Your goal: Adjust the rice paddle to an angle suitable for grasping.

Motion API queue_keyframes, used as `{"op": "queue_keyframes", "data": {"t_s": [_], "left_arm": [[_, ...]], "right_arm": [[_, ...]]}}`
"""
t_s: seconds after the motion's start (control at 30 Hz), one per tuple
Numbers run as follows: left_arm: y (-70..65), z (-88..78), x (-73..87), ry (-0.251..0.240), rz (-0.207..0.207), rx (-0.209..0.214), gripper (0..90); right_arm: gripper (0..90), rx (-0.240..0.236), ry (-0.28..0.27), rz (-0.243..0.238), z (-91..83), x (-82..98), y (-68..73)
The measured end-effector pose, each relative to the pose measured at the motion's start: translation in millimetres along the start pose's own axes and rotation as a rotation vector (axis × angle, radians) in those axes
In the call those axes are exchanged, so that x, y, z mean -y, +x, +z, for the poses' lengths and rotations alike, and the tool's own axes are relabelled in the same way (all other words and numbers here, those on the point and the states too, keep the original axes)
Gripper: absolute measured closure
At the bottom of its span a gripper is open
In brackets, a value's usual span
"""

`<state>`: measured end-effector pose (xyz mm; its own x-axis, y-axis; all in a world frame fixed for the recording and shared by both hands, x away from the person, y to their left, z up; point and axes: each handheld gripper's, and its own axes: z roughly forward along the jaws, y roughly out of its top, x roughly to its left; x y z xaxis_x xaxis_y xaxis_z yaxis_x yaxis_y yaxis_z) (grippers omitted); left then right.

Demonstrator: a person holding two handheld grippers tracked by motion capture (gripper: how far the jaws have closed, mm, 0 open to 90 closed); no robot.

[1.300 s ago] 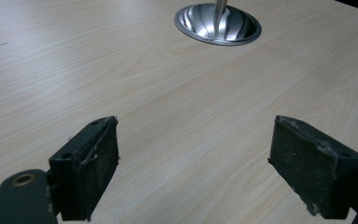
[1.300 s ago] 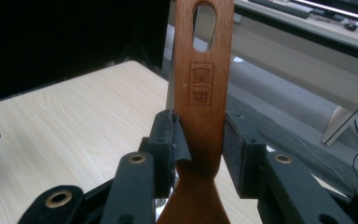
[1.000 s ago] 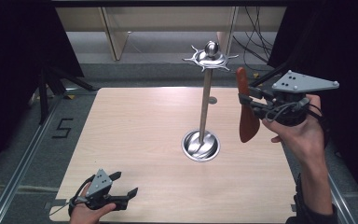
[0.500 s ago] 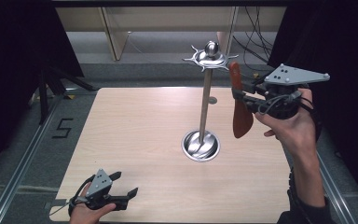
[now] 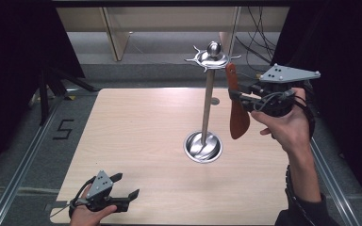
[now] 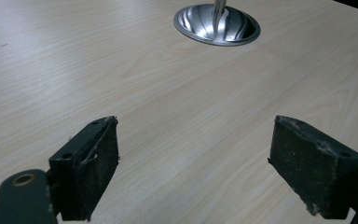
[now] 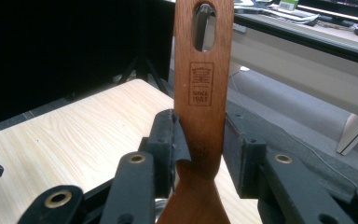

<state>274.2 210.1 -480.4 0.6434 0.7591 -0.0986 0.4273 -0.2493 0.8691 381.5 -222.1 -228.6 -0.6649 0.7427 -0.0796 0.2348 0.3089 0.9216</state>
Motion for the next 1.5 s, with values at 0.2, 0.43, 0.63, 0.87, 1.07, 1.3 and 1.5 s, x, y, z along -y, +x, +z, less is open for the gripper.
{"op": "queue_keyframes", "data": {"t_s": [0.2, 0.43, 0.63, 0.87, 1.07, 1.3, 1.5], "left_arm": [[1.2, -0.8, -0.3, 0.002, 0.008, 0.000, 14.8], [0.6, -0.2, 0.4, 0.003, -0.006, -0.001, 14.8], [1.3, -0.4, 0.7, 0.010, -0.001, -0.001, 14.8], [0.8, -0.2, 0.4, 0.007, -0.010, -0.009, 14.8], [2.6, -0.7, 0.0, 0.010, 0.017, -0.002, 14.8], [2.6, -0.8, 0.6, 0.008, -0.004, -0.008, 14.8], [3.0, -1.0, 0.1, 0.013, 0.008, -0.011, 14.8]], "right_arm": [[65.8, -0.015, -0.020, -0.001, 4.7, 1.6, -2.1], [62.9, -0.008, -0.045, -0.007, 9.6, 8.9, 1.3], [59.0, -0.021, -0.054, 0.001, 7.8, 18.2, 2.6], [53.1, -0.014, -0.065, -0.001, -6.6, 37.0, 8.7], [49.2, -0.005, -0.063, 0.017, -15.2, 54.5, 9.5], [48.0, -0.004, -0.061, 0.033, -17.0, 68.8, 11.6], [46.2, -0.006, -0.058, 0.042, -18.9, 85.8, 11.6]]}}
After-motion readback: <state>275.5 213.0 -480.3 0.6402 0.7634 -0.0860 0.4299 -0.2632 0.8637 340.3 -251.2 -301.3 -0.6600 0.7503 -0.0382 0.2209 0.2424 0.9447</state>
